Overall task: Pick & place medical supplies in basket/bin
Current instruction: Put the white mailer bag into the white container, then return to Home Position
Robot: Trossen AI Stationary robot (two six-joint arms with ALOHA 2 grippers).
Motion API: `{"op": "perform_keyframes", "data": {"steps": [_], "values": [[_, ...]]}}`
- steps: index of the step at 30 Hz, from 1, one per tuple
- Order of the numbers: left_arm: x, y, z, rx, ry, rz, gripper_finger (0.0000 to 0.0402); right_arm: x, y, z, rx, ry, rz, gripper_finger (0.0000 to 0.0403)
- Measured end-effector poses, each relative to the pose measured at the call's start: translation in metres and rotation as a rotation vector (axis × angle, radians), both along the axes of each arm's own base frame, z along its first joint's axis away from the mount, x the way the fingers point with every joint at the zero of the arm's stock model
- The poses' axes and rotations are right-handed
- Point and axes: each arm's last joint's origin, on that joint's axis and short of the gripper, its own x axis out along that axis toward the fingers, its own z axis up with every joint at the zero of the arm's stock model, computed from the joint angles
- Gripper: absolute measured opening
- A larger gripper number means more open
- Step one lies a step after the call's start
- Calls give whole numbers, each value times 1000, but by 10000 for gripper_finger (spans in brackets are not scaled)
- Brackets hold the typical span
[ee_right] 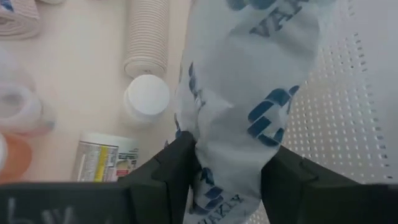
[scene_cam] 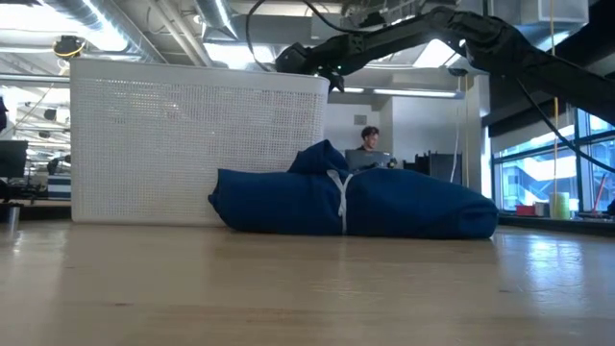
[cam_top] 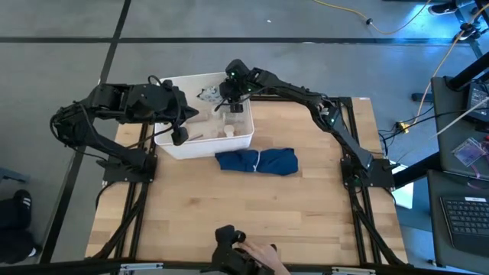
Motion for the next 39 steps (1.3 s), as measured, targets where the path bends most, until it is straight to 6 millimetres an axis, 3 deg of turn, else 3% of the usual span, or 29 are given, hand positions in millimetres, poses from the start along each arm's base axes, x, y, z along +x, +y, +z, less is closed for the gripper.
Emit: {"op": "perform_keyframes", "data": {"steps": [12,19,22,26,33,36,39], "values": [[-1,0,-1,-14,6,11,4,0,0,0,-3,3,-9,245],[-2,3,-1,0,15,39,7,-3,-3,8,-15,-17,-150,257],[-2,8,-1,22,30,42,8,-9,4,31,13,-64,-179,257],[-4,14,1,44,29,5,8,-25,28,92,52,-206,-192,257],[-21,29,12,47,-63,-68,7,-62,68,151,435,-293,-11,257],[-34,34,10,73,-154,-97,4,-82,70,161,644,-282,128,257],[-47,39,-3,61,-242,-111,4,-93,72,153,732,-226,138,257]]}}
